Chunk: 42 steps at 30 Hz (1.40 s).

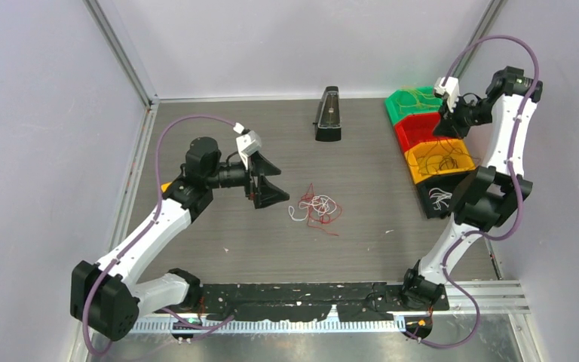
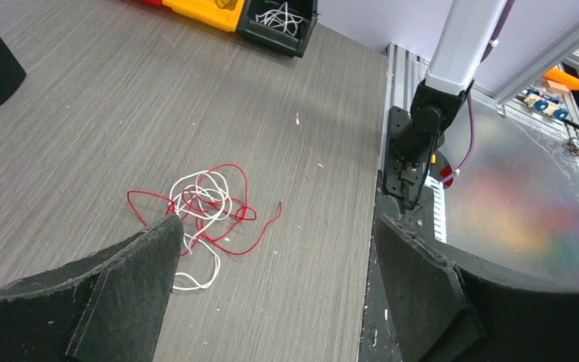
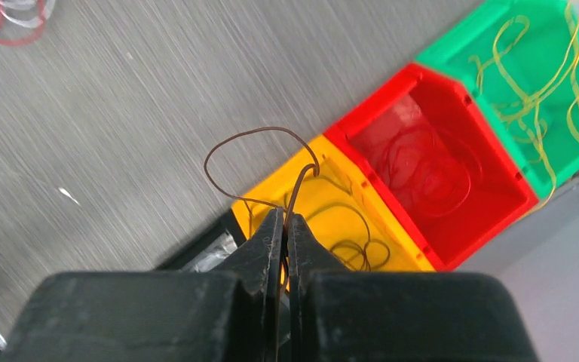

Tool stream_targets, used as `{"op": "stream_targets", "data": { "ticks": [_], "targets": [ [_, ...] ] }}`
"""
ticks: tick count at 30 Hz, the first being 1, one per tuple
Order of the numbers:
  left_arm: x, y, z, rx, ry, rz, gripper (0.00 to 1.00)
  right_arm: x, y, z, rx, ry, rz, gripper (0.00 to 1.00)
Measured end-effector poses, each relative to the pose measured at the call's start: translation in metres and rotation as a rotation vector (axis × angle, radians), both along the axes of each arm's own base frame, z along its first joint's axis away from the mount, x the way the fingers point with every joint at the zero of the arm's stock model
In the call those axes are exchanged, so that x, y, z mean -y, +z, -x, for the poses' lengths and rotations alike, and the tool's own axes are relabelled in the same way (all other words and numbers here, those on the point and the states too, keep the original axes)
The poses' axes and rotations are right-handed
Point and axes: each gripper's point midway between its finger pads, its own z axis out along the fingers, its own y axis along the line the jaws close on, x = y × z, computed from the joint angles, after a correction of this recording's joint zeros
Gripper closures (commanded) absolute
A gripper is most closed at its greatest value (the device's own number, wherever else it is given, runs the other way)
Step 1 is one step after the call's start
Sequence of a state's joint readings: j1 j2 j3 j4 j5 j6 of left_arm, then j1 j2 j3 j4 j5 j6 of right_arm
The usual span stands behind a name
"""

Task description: Untangle the cables

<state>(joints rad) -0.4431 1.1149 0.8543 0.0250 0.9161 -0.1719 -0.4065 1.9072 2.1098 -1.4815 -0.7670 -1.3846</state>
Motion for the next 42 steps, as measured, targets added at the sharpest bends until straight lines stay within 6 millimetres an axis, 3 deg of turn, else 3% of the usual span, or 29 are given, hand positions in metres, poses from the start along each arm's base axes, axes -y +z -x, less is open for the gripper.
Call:
{"op": "stream_targets", "data": {
  "ticks": [5, 8, 14, 19, 23, 31, 38, 42],
  "targets": [
    [0.003, -0.002, -0.006, -0.02, 0.001, -0.01, 0.0, 0.039, -0.035, -0.001, -0.061, 0.004, 0.073, 0.95],
    [0.004, -0.005, -0.009, -0.033, 0.004, -0.017, 0.01, 0.054, -0.043, -0.001, -0.069, 0.005, 0.111, 0.94],
    [0.005, -0.006, -0.015, -0.046, 0.014, -0.026, 0.01, 0.072, -0.048, -0.006, -0.056, 0.042, 0.211, 0.95],
    [0.006, -0.006, -0.019, -0.046, 0.027, -0.03, 0.02, 0.086, -0.067, -0.015, -0.059, 0.065, 0.326, 0.94],
    [0.005, -0.011, -0.021, -0.063, 0.037, -0.042, 0.02, 0.083, -0.086, -0.025, -0.068, 0.098, 0.385, 0.95],
    [0.005, -0.015, -0.022, -0.079, 0.042, -0.057, 0.03, 0.055, -0.135, -0.038, -0.132, 0.202, 0.419, 0.95],
    [0.004, -0.017, -0.021, -0.085, 0.041, -0.066, 0.03, 0.05, -0.174, -0.036, -0.178, 0.241, 0.388, 0.93],
    [0.002, -0.02, -0.022, -0.094, 0.045, -0.074, 0.03, 0.052, -0.186, -0.031, -0.186, 0.262, 0.381, 0.86]
  ]
}}
